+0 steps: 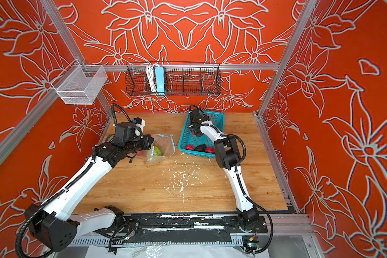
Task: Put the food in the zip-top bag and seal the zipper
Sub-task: 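Lower the right gripper and grasp the orange-red mango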
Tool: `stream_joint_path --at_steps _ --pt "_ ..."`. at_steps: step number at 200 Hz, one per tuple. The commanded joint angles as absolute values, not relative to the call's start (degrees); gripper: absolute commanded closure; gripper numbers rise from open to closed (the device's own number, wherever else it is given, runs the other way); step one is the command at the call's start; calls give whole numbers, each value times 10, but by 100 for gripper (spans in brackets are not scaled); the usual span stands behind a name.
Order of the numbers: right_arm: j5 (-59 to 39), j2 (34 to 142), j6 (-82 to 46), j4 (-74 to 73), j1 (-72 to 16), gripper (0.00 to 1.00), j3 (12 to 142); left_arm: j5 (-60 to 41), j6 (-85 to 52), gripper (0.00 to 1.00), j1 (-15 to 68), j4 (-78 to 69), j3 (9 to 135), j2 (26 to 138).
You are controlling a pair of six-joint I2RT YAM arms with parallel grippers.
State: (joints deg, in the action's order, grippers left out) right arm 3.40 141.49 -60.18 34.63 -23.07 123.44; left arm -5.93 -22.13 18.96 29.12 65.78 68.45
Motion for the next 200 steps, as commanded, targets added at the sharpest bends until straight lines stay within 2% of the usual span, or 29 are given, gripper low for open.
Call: stream_joint_path --at_steps 1,200 --pt "36 1370 -595 346 -227 64 1206 -57 -225 100 185 284 658 683" --pt "-16 1211 -545 294 -232 65 1040 -63 -230 100 186 283 656 681"
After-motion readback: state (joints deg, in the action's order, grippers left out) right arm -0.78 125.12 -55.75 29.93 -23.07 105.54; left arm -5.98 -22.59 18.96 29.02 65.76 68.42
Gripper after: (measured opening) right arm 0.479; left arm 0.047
